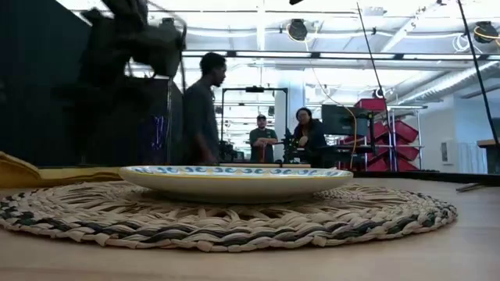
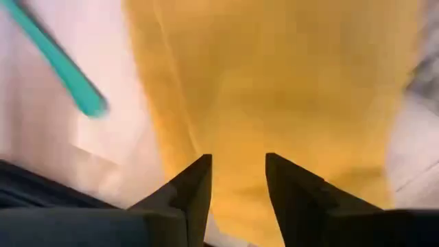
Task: Set table place
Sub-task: Fold the yellow table napkin
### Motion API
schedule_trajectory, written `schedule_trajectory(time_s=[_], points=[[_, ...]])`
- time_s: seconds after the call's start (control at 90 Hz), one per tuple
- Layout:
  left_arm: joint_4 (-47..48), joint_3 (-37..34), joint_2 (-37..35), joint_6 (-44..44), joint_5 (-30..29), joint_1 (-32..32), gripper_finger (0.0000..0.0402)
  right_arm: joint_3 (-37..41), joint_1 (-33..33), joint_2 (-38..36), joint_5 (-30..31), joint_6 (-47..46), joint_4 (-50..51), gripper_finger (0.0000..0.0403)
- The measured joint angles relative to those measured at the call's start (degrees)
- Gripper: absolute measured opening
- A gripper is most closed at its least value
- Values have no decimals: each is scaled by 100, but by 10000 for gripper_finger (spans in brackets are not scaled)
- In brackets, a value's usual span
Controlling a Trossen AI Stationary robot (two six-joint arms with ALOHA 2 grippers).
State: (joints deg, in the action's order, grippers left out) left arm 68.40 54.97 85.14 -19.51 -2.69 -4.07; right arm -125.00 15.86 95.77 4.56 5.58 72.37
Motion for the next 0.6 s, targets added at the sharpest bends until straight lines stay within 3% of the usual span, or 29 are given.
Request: schedule_trajectory(time_s=[0.122, 0.289, 0.6], points=[[45, 455, -214, 344, -274, -16, 122, 188, 20, 2, -2, -22, 0, 196], [-447, 389, -266, 980, -383, -117, 122, 405, 15, 1, -2, -105, 19, 196], [-1155, 362, 541, 1858, -67, -773, 122, 793, 0, 2, -2, -190, -44, 196]])
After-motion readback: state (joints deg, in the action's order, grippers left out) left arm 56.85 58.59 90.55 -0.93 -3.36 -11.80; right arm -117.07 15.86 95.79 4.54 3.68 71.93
